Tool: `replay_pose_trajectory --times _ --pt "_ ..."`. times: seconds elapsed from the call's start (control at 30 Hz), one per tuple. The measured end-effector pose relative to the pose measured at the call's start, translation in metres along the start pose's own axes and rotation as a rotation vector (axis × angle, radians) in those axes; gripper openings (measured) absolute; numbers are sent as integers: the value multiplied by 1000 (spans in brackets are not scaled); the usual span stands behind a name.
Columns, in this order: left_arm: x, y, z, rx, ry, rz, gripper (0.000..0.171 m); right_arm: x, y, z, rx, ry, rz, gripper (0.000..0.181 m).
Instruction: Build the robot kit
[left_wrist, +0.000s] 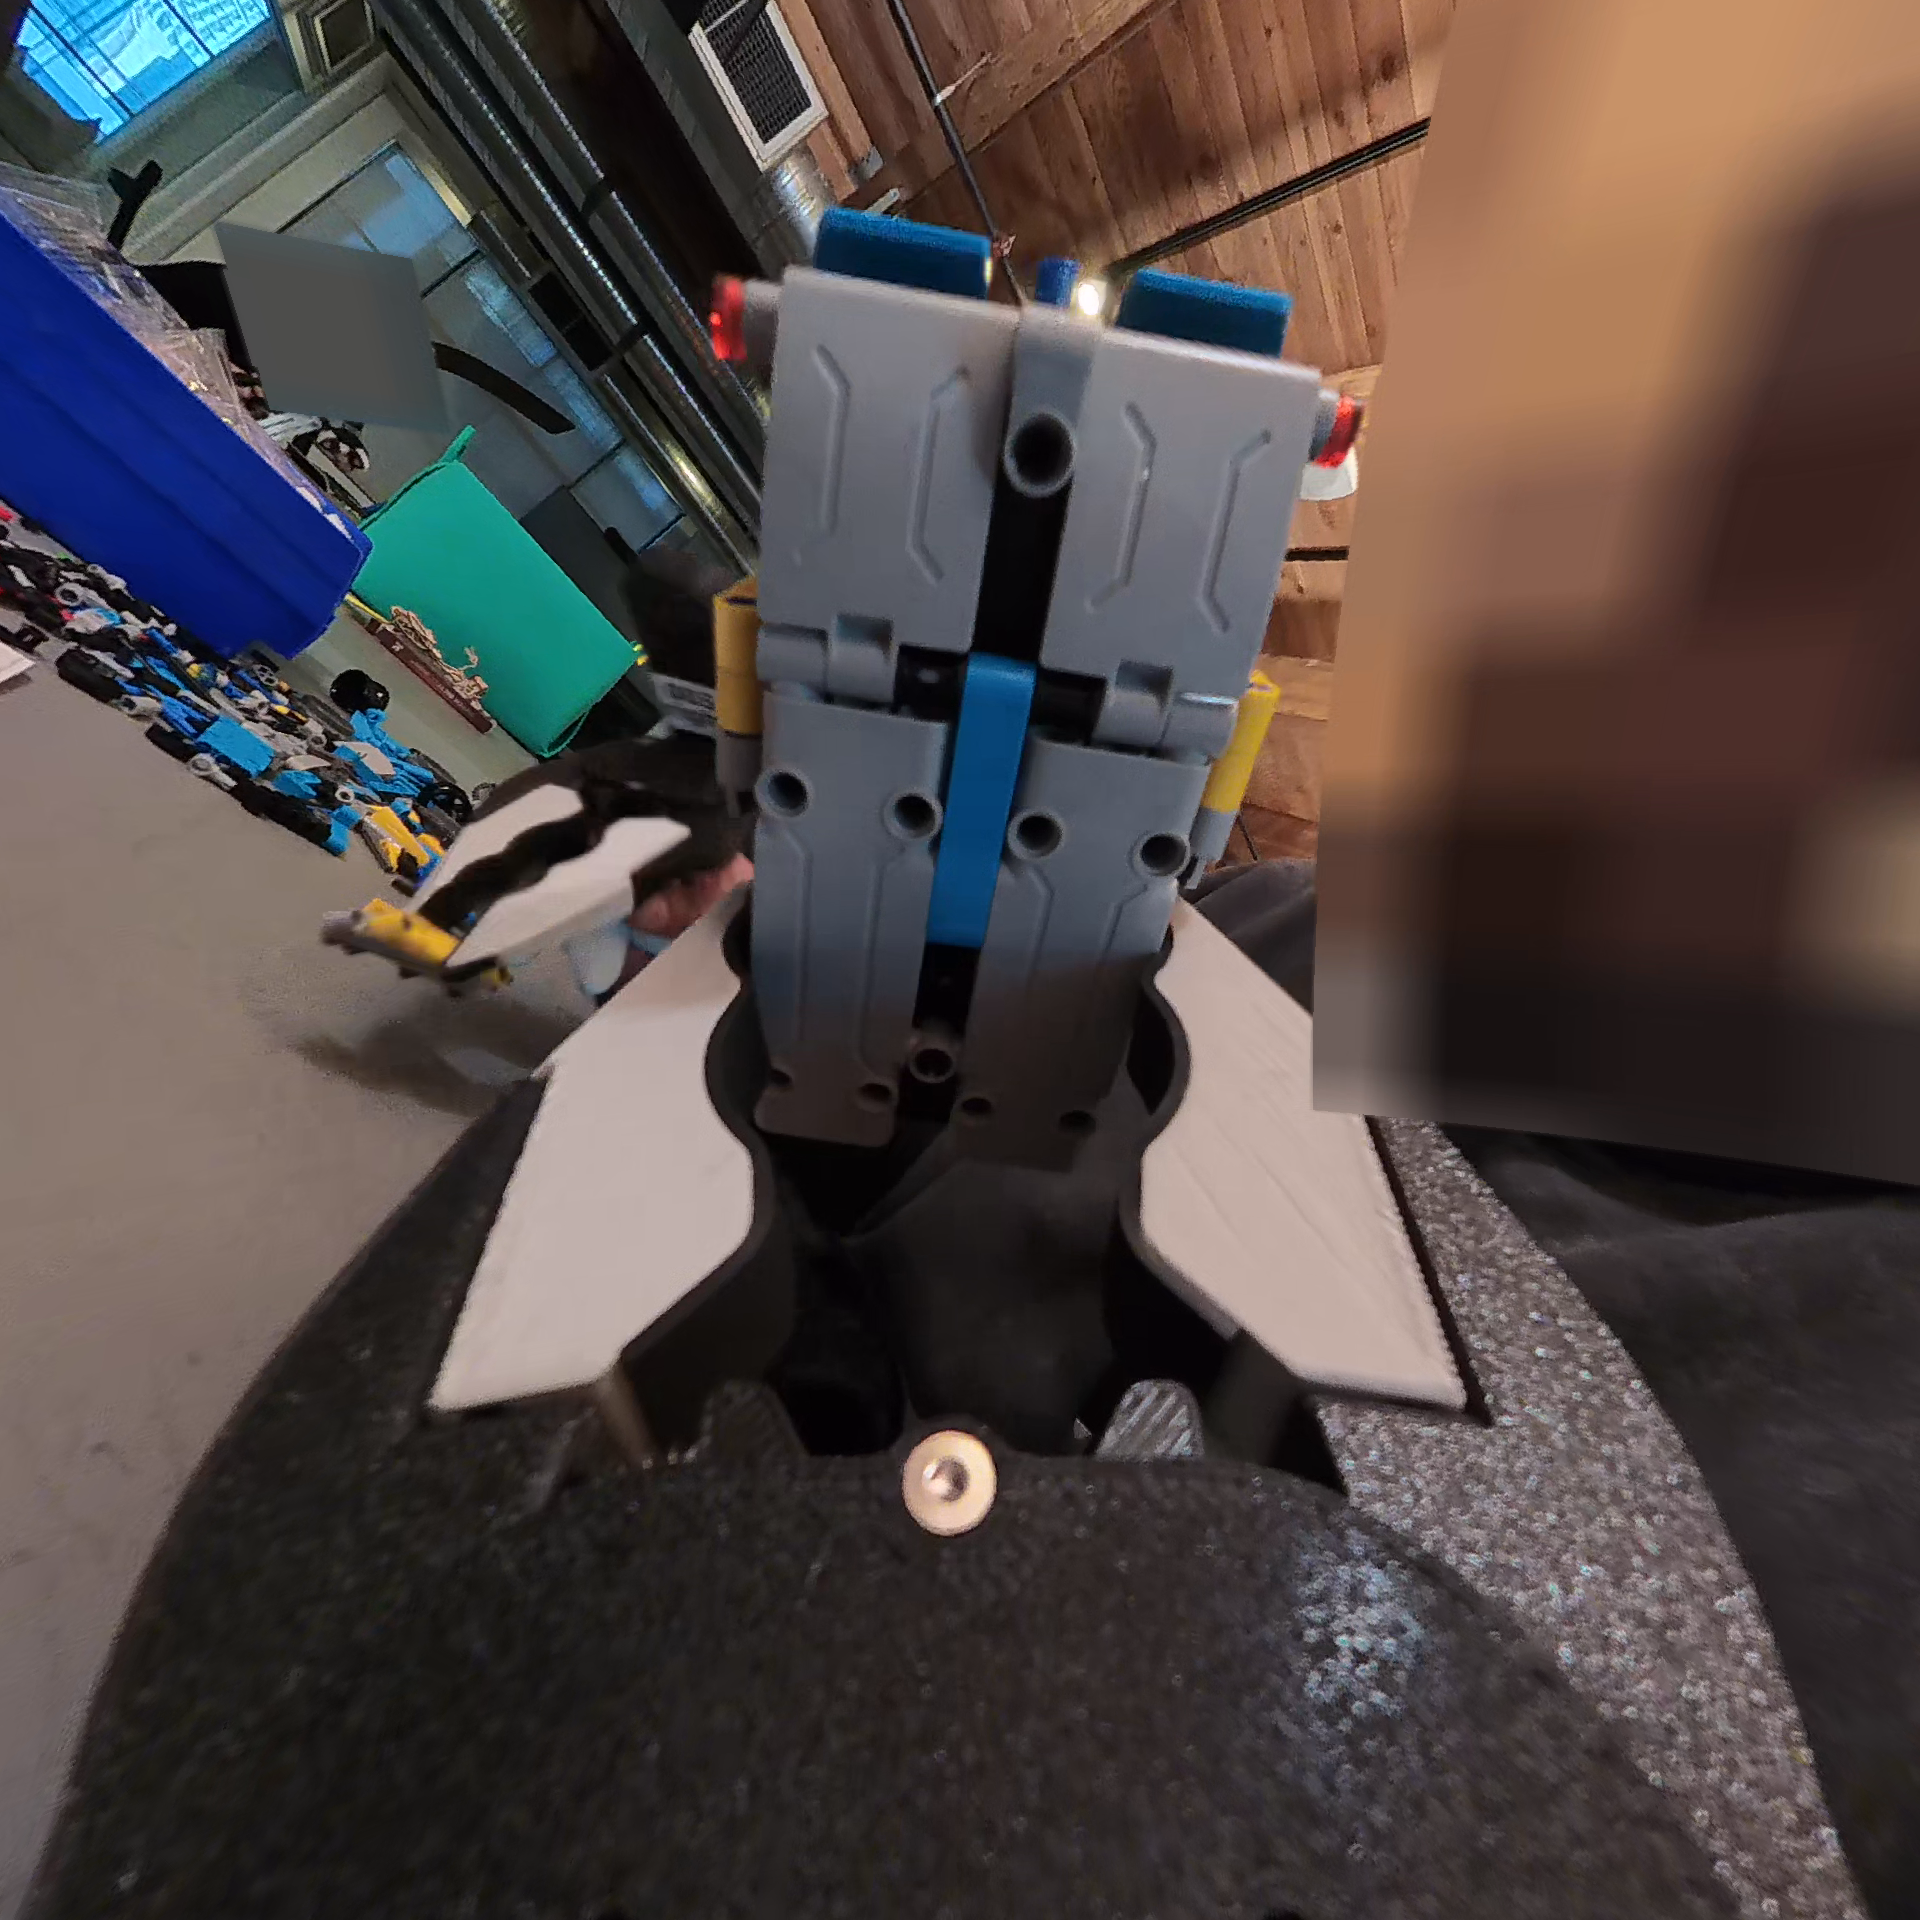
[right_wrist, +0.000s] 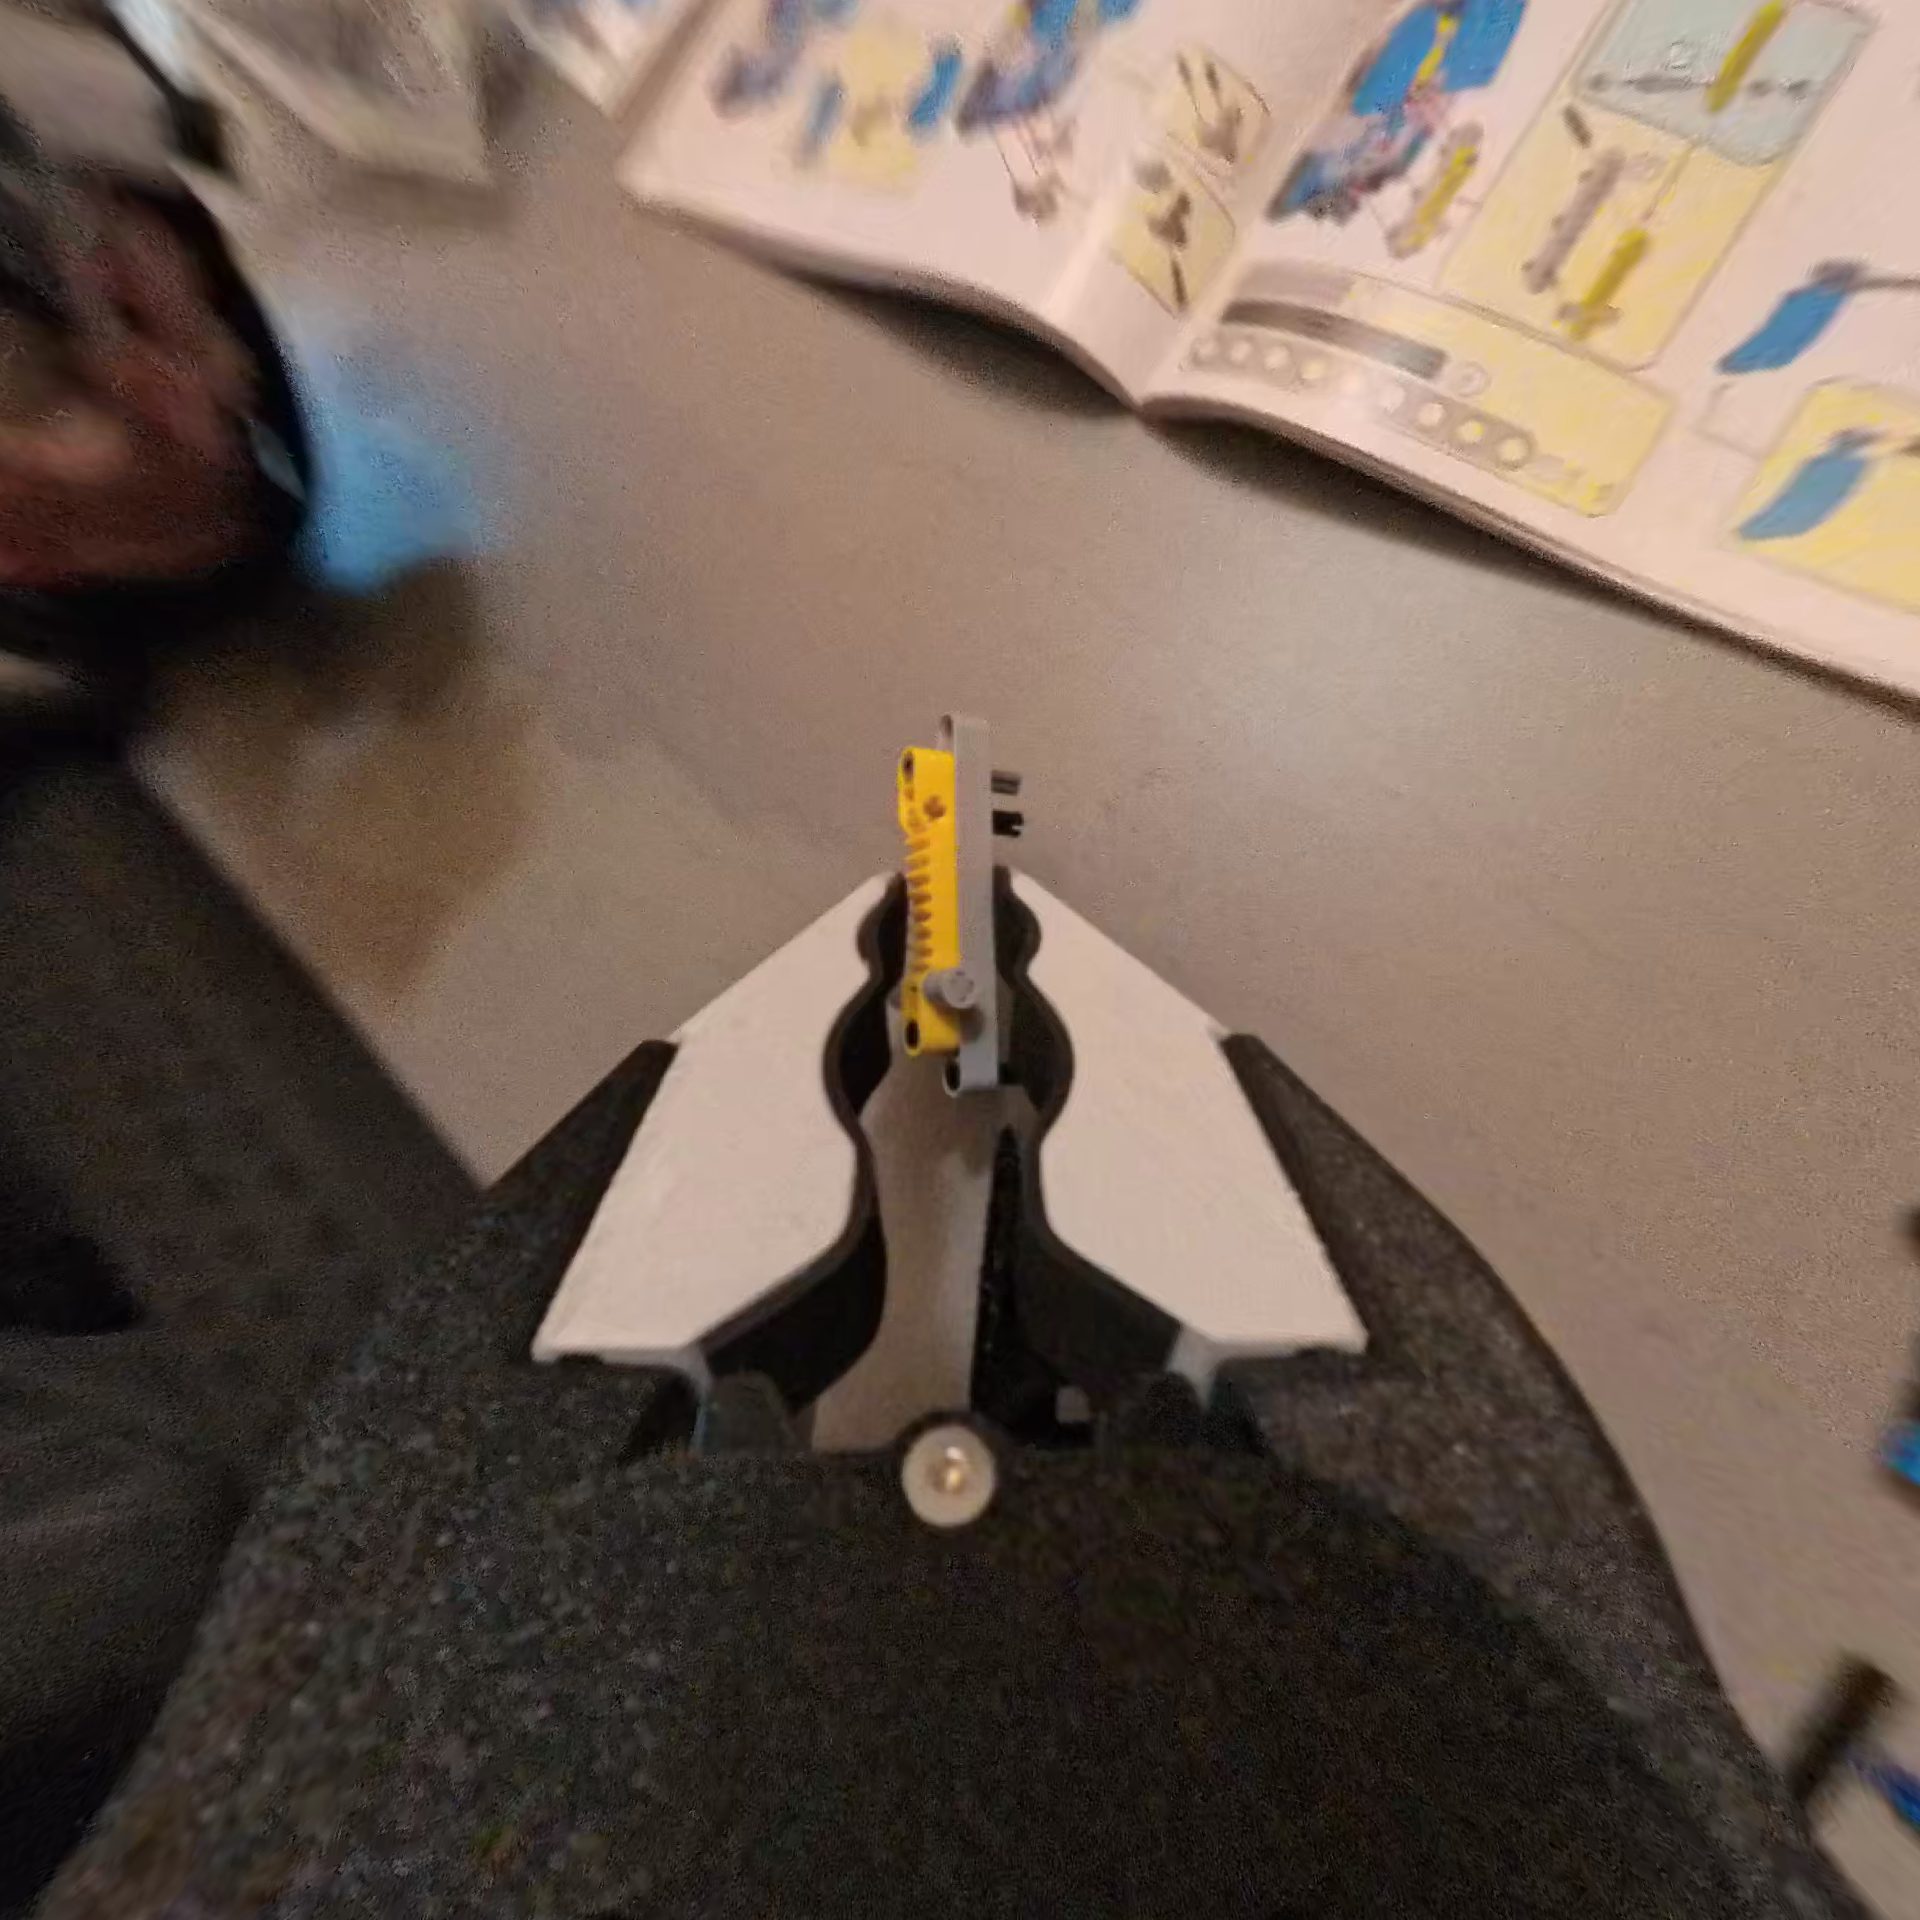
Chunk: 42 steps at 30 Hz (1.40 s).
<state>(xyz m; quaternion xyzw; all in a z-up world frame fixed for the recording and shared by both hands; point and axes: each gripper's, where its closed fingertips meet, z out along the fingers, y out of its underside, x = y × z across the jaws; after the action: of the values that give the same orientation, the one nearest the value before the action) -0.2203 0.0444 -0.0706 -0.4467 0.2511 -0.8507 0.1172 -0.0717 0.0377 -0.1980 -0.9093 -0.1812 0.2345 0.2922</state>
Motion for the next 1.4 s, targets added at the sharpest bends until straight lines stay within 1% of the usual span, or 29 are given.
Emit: replay_pose_trajectory --times 0.03,0.07,0.1,0.13,0.17,0.23,0.37,0.43,0.5,0.53,0.57,0.6,0.63,0.7,0.73,0.77,0.8,0.83,0.87,0.9,0.97,1.0,1.07,1.1,1.17,1.23,1.3,1.4 --pt "1 -1 -1 4 5 2 69 -9 -9 -4 49 -165 156 15" --pt "2 -2 -1 7 10 5 69 -10 -6 -4 18 -284 291 16" --pt "3 -2 -1 9 14 8 69 -7 6 0 -58 -344 373 16" --pt "4 -2 -1 10 17 10 69 2 12 4 -78 -322 381 16" --pt "5 -2 -1 9 19 10 69 12 17 8 -90 -266 359 16" --pt "5 -1 -1 5 21 11 69 15 19 8 -110 -234 298 16" --pt "4 0 0 -3 18 11 69 42 17 5 -129 52 19 17" --pt "4 1 0 -3 18 6 69 42 18 5 -154 84 -57 18" --pt "4 1 0 -3 17 5 69 40 15 5 -146 98 -83 19" --pt "4 1 0 -2 16 5 69 39 14 4 -143 110 -104 15" --pt "4 1 0 -2 16 6 69 39 13 4 -148 123 -121 14" --pt "4 1 0 -2 16 6 70 34 16 4 -168 101 -114 14" --pt "4 1 0 -2 17 5 69 22 16 6 -170 25 -76 14" --pt "5 1 1 -4 21 3 69 0 6 4 -104 -162 76 15" --pt "6 2 1 -4 26 1 69 -20 -1 -2 -73 -352 205 14" --pt "7 2 1 -5 31 0 69 -39 -4 -11 -87 -559 356 14" --pt "7 3 2 -8 33 0 69 -47 0 -14 -127 -670 453 14" --pt "8 3 2 -11 34 0 69 -49 8 -11 -163 -682 476 14" --pt "8 4 2 -15 36 0 69 -46 23 -3 -223 -633 462 15" --pt "8 5 3 -18 36 0 69 -31 37 9 -264 -482 392 15" --pt "8 6 3 -24 33 2 69 -25 37 13 -237 -360 206 15" --pt "7 6 4 -26 32 2 69 -18 35 14 -221 -275 105 15" --pt "7 6 3 -24 33 1 69 5 26 13 -173 -56 -54 17" --pt "8 6 3 -22 34 -1 69 10 22 10 -153 5 -119 17" --pt "8 6 3 -21 34 -2 69 0 12 5 -88 16 -204 29" --pt "8 6 4 -23 33 -1 69 -2 4 1 -44 88 -273 32" --pt "7 7 4 -26 30 2 69 -3 5 0 -58 158 -338 34" --pt "7 7 4 -27 31 1 69 -12 10 3 -77 208 -439 34"
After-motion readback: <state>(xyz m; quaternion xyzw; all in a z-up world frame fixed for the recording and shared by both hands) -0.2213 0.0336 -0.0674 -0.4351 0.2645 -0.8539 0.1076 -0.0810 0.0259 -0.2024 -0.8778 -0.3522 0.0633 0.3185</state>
